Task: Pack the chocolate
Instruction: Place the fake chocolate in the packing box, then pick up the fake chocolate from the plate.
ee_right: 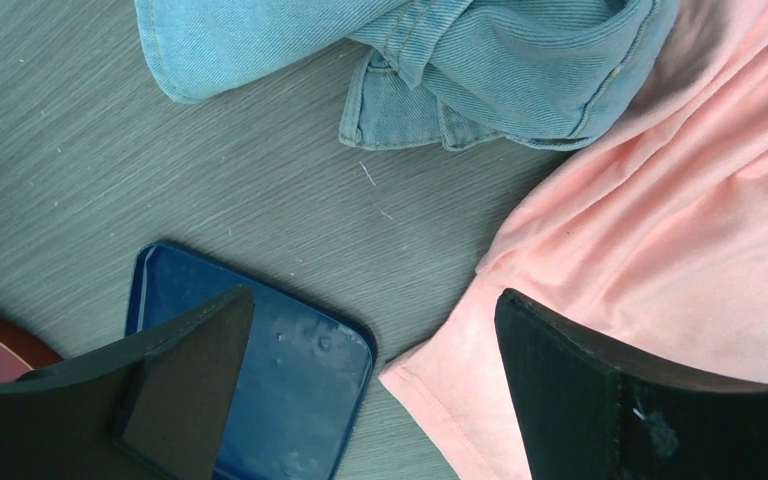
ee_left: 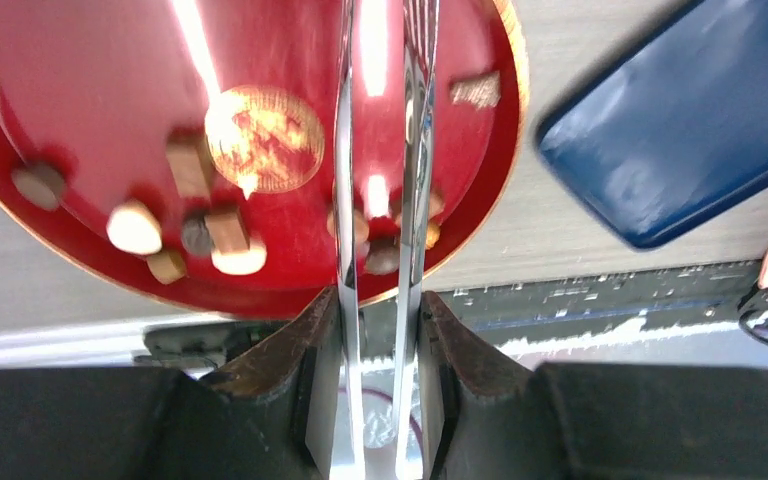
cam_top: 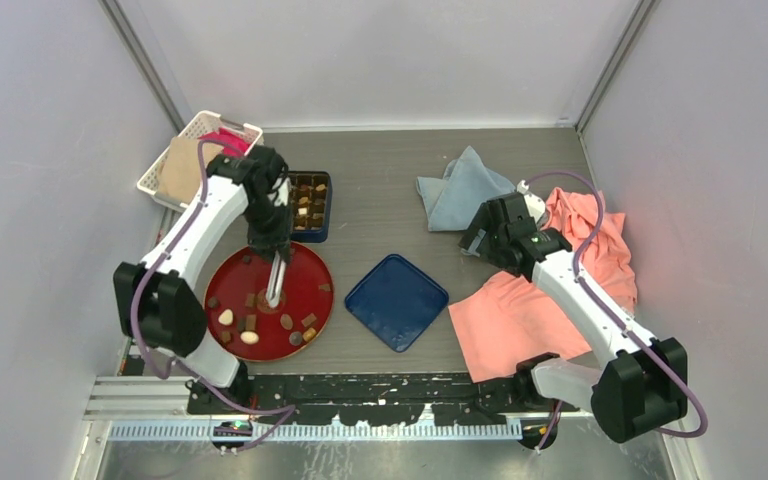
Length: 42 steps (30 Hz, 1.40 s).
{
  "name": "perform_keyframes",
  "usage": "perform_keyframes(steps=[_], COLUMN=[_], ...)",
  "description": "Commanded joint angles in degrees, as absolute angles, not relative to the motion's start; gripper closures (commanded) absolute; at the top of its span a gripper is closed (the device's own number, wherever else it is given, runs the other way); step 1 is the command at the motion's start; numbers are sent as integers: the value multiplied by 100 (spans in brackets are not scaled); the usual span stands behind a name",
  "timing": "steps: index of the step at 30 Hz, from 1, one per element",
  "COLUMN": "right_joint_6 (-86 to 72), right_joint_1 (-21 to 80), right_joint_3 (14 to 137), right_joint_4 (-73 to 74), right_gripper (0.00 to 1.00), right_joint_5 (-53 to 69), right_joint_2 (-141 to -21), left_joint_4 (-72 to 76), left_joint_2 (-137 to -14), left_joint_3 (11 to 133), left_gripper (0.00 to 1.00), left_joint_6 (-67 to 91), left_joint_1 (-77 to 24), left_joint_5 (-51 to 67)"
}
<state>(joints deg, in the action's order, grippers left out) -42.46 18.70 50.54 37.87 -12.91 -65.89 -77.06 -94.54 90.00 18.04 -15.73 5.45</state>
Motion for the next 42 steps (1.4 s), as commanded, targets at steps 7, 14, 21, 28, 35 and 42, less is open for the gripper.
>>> perform_keyframes(steps=[7, 14, 21, 28, 35, 42], right_joint_6=[-4277, -4237, -4200, -4206, -4175, -4166], right_joint_1=[1885, 1887, 1889, 1880, 1881, 1886], right_joint_3=[5030, 5002, 4961, 4922, 4922, 4935], right_joint_4=[3398, 3375, 3371, 3320, 3347, 3377], right_gripper=[4, 4, 4, 4, 4, 4], right_joint_5=[-1064, -1001, -959, -936, -948, -987], right_joint_2=[-6740, -6679, -6653, -6662, -6651, -6652], left_joint_4=[-8489, -8656, -8530, -8553, -8318, -8161], left_joint_2=[-7830, -7645, -7341, -7264, -7300, -7332], left_joint_3=[7106, 6587, 5980, 5836, 5555, 5337], left_gripper=[100, 100, 100, 90, 72, 64], left_joint_6=[2927, 3392, 3640, 3659, 3727, 3634], left_joint_1=[-1549, -1494, -1327, -1178, -1178, -1144], left_joint_5=[-47, -261, 141, 112, -136, -91])
